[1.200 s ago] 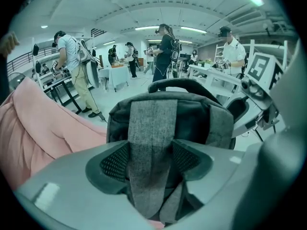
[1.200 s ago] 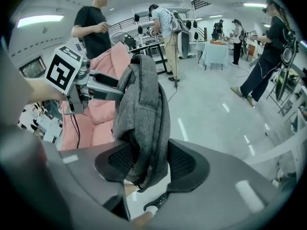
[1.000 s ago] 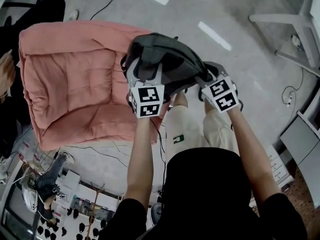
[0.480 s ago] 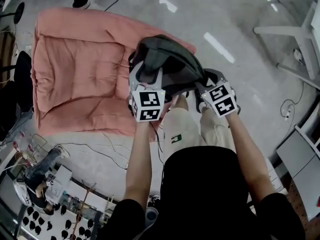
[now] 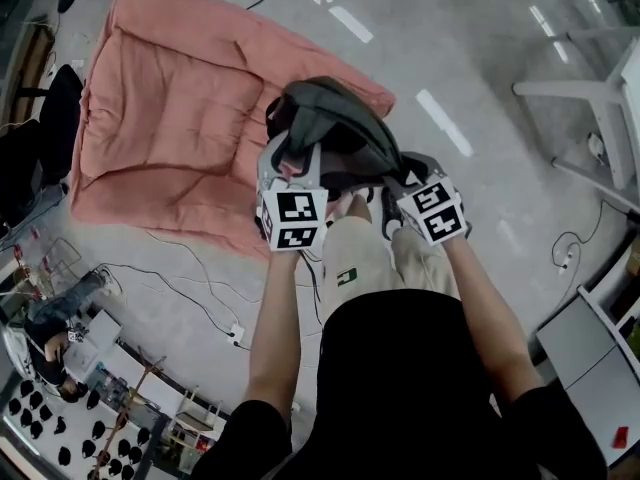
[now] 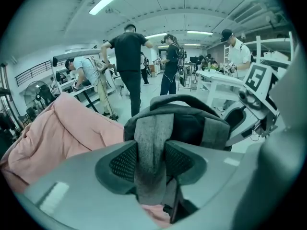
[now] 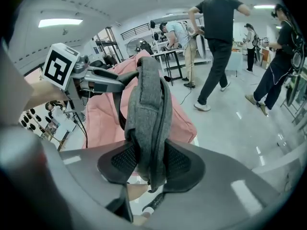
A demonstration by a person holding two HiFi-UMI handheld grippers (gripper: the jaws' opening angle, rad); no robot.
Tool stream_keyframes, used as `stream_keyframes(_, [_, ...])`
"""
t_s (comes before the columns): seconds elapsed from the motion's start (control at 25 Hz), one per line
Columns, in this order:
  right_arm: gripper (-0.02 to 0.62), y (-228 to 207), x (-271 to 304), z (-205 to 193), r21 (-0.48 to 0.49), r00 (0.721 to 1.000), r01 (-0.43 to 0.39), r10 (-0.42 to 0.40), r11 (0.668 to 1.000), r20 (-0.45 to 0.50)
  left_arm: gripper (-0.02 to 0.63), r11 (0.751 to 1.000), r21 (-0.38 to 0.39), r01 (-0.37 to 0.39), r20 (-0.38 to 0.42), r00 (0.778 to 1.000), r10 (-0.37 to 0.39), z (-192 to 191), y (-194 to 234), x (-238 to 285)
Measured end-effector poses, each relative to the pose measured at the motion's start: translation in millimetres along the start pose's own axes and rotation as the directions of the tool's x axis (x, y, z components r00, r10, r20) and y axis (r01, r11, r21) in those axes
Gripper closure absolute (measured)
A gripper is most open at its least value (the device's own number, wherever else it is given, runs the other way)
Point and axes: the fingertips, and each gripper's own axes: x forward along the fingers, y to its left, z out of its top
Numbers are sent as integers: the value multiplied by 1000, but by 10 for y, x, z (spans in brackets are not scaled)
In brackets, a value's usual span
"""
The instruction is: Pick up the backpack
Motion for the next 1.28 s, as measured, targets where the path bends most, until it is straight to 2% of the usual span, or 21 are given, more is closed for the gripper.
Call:
stream_keyframes(0.36, [448, 199, -308, -86, -112, 999, -40, 41, 993, 3, 460, 990, -94, -106, 23, 994, 108, -24, -180, -590])
stream_keyframes(0.76, [456, 227, -811, -134, -278, 998, -21, 34, 960, 46, 468, 963, -207, -175, 68, 979, 193, -31, -578, -1228])
stream_keyframes(1.0, [456, 345, -1050, -93, -340, 996, -23, 50, 940, 71, 468, 951, -232, -206, 74, 971, 229, -1, -709, -1594])
stream_keyframes(1.28, [456, 520, -1280, -67, -352, 991, -30, 74, 935, 110, 466, 944, -239, -227, 86, 963, 254, 77, -779, -1925])
